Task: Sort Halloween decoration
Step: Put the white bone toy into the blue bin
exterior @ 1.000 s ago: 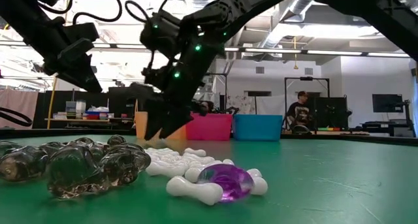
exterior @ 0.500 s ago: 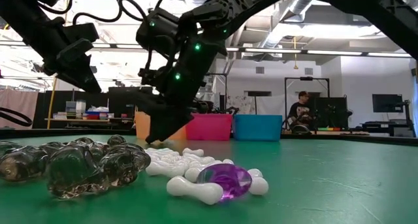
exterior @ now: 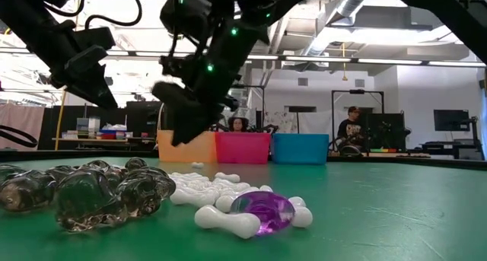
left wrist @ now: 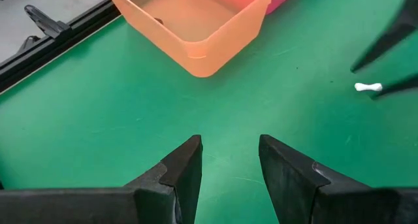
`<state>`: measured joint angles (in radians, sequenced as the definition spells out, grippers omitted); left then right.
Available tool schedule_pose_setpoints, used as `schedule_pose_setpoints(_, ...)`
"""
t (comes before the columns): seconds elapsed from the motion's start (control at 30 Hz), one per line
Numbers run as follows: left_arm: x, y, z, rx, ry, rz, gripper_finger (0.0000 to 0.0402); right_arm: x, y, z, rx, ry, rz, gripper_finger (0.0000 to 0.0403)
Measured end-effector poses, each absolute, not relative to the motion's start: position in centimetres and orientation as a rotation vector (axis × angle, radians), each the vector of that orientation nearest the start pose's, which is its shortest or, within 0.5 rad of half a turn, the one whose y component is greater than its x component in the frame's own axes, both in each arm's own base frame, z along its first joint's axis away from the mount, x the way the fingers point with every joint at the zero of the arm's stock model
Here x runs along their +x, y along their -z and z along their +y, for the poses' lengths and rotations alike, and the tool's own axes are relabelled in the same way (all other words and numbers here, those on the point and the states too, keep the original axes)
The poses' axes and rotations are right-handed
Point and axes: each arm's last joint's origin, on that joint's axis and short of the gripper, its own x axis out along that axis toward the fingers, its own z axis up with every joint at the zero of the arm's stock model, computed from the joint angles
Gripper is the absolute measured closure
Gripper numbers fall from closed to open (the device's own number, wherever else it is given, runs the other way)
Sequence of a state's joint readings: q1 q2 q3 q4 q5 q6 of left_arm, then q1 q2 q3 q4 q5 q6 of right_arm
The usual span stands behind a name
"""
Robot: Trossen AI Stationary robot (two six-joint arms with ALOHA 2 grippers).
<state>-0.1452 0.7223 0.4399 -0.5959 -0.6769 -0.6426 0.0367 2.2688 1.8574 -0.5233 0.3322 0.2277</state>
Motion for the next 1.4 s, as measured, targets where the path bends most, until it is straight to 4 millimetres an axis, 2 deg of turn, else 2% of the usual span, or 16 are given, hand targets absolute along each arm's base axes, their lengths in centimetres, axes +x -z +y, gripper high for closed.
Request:
schedule_pose_setpoints(0.13, 13.2, -19.7, -0.1, -0.232, -0.727, 0.623, 0.0258, 49.2, -17.8, 1.8, 0.036, 0.370, 0.839, 0.0248)
schedule_pose_setpoints(0.2, 13.1, -19.6, -0.1, -0.223, -0.731, 0.640, 0.0258, 48.6, -17.0, 2.2, 0.012, 0.396, 0.843, 0.0248)
schedule_pose_setpoints(0.3, 12.9, -19.5, -0.1, -0.216, -0.736, 0.655, 0.0258, 46.9, -17.3, 2.6, -0.005, 0.430, 0.800, 0.0250)
schedule_pose_setpoints(0.37, 12.9, -19.5, 0.0, -0.215, -0.740, 0.655, 0.0258, 46.0, -18.0, 2.9, 0.020, 0.428, 0.698, 0.0251)
schedule_pose_setpoints(0.57, 13.0, -19.6, 0.0, -0.217, -0.757, 0.627, 0.0258, 42.8, -18.0, 3.1, 0.083, 0.368, 0.362, 0.0250)
schedule_pose_setpoints(0.7, 13.0, -19.7, 0.0, -0.212, -0.770, 0.617, 0.0258, 41.5, -15.8, 2.8, 0.073, 0.376, 0.389, 0.0250)
schedule_pose_setpoints(0.9, 13.1, -19.7, 0.0, -0.239, -0.777, 0.596, 0.0258, 41.1, -15.5, 1.8, 0.078, 0.397, 0.339, 0.0250)
schedule_pose_setpoints(1.07, 13.1, -19.8, 0.0, -0.243, -0.777, 0.593, 0.0258, 41.3, -14.4, 1.9, 0.053, 0.411, 0.310, 0.0250)
schedule_pose_setpoints(1.23, 13.2, -19.8, 0.0, -0.245, -0.777, 0.590, 0.0258, 41.8, -11.8, 1.9, 0.075, 0.417, 0.314, 0.0250)
schedule_pose_setpoints(1.4, 13.2, -19.8, 0.0, -0.244, -0.777, 0.592, 0.0258, 42.2, -10.4, 1.9, 0.130, 0.431, 0.311, 0.0250)
